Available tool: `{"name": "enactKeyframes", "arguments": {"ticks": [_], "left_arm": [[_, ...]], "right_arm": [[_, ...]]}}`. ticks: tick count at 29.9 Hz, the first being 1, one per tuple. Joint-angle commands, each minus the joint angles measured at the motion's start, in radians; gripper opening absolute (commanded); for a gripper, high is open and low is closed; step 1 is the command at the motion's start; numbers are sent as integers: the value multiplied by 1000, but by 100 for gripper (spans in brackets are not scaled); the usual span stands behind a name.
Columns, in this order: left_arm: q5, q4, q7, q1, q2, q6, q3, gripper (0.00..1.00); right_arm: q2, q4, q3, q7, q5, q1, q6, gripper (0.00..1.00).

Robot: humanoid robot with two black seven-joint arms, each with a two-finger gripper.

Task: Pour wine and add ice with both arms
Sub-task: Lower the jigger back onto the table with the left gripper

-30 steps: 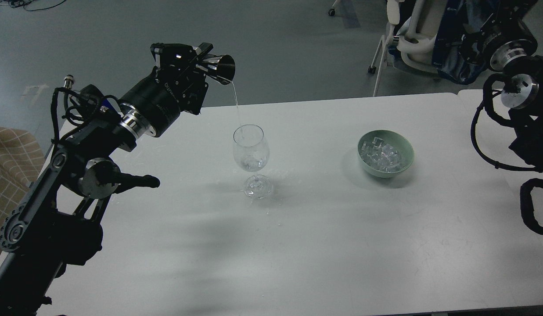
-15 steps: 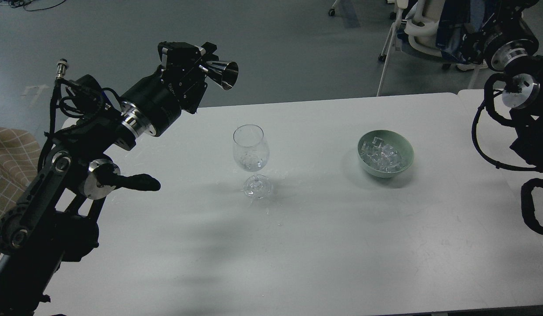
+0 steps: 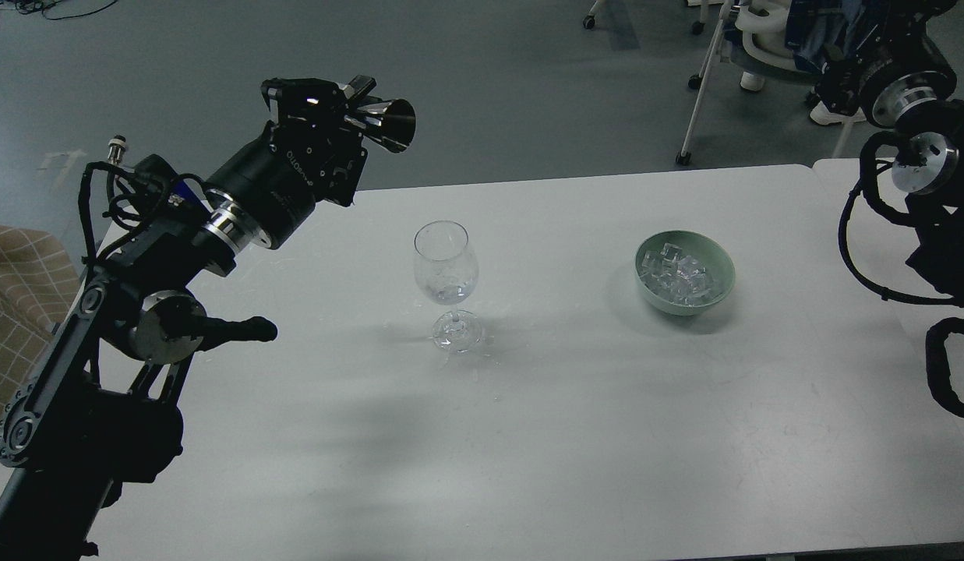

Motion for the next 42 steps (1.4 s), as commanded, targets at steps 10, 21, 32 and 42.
{"name": "enactKeyframes", "arguments": {"ticks": [10, 21, 32, 42], "left_arm": [[-535, 267, -48, 114, -64, -100, -181, 15], [-672, 902, -50, -17, -156, -348, -195, 15], [-692, 1171, -76, -156, -162, -348, -209, 16], [-740, 1174, -93, -156, -102, -348, -212, 19]], "right_arm": [[-6, -3, -2, 0, -5, -35, -16, 100], [-30, -2, -7, 0, -8, -75, -60, 100], [-52, 0, -7, 0, -8, -115, -67, 100], [-52, 0, -5, 2, -8, -135, -68, 100]]}}
